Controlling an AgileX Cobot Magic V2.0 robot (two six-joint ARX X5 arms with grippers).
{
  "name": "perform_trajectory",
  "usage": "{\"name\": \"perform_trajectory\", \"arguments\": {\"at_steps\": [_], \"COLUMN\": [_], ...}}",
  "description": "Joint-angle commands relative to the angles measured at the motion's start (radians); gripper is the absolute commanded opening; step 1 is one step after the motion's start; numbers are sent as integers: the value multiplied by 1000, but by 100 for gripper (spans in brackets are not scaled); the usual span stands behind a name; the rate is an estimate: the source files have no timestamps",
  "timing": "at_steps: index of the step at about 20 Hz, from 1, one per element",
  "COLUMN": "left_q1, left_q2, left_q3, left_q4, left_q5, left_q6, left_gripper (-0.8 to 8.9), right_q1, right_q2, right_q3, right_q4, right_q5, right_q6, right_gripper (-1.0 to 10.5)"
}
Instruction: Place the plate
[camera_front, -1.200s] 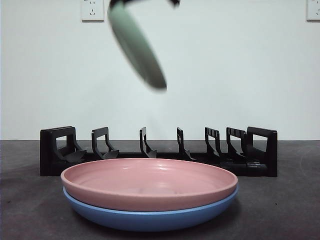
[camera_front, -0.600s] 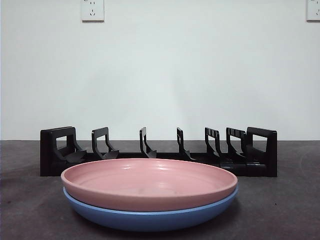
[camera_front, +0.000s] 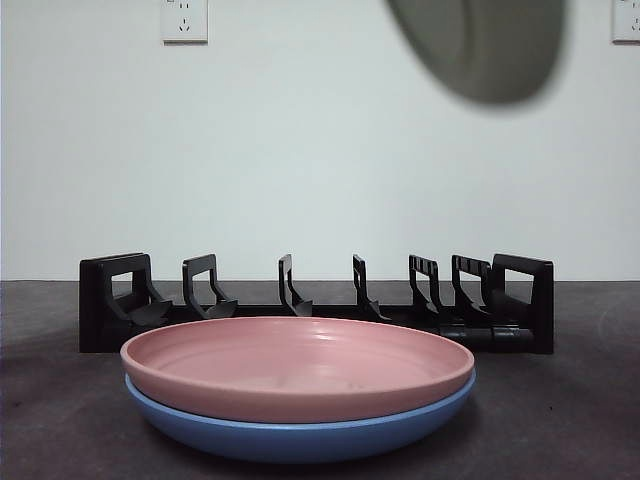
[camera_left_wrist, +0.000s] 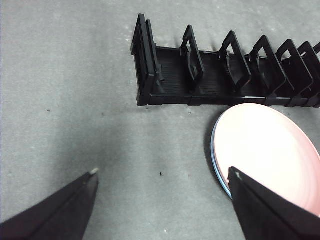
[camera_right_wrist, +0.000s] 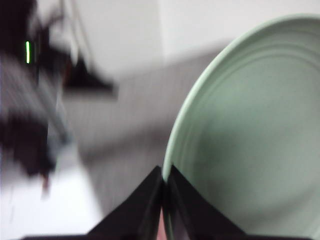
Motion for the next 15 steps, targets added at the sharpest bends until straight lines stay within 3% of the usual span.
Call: {"name": "perform_trajectory", "arguments": {"at_steps": [1,3,6,13,15], "left_q1": [0,0,0,0,0], "left_q2": [1,1,1,1,1], "left_q3": [10,10,10,10,10], "left_q4": [5,5,4,5,5], "left_q5": [-5,-5,-5,-5,-5], "left_q6": [-3,-3,-3,-2,1], "left_gripper": [407,407,407,407,407], "right_q1": [71,110,127,126,126], "right_q2": [59,126,266,634,703], "right_q3": [6,7,32,297,339], "right_q4": [-137,-187,-201,-309,-311], "right_q5": [12,26,24,23,23], "right_q6": [-76,-130,-145,-266,-271], "right_gripper": [11,11,12,12,12]}}
